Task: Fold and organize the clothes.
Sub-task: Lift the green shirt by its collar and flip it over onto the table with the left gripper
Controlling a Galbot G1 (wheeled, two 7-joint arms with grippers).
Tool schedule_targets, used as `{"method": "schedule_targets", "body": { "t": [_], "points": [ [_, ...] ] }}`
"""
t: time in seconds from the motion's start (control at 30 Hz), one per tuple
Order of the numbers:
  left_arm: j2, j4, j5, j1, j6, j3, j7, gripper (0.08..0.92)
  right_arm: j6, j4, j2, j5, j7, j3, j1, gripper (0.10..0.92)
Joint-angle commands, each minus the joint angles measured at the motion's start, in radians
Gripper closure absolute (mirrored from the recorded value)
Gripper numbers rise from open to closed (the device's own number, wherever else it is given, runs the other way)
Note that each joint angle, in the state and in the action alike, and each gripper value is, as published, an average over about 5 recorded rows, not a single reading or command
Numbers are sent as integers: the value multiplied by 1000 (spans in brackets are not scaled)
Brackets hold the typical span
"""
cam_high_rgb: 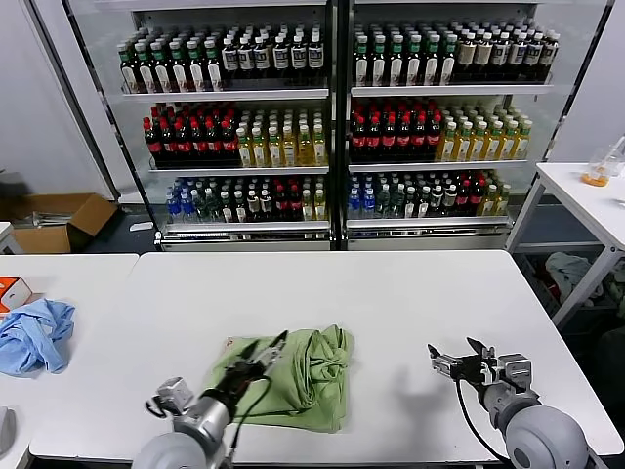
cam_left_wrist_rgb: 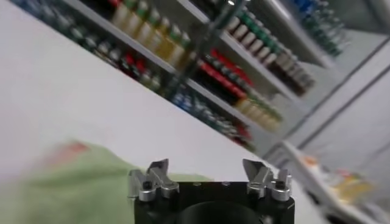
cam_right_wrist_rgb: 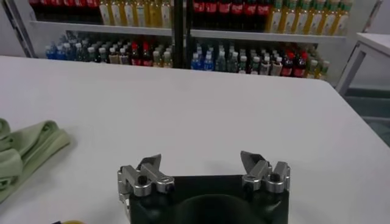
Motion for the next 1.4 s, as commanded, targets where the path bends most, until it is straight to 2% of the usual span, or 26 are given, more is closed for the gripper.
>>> {"method": "schedule_targets", "body": {
  "t": [0.03,0.47,0.7,0.9,1.0,1.4],
  "points": [
    [46,55,347,81,-18,-119,-44,202,0,-1,2,0,1,2,2,203],
    [34,93,226,45,74,-87,-29,177,0,9,-5,0,2,18,-11,203],
    [40,93,77,35,152,-98,34,177,0,14,-7,0,3,22,-14,203],
    [40,103,-52,27,162,-111,59,185,0,21,-8,0,5,30,-22,203],
    [40,119,-114,20,162,-118,65,243,0,25,-7,-1,7,32,-26,203],
    [31,188,-280,-3,161,-159,70,588,-1,38,-11,-2,13,40,-39,203]
  ]
}}
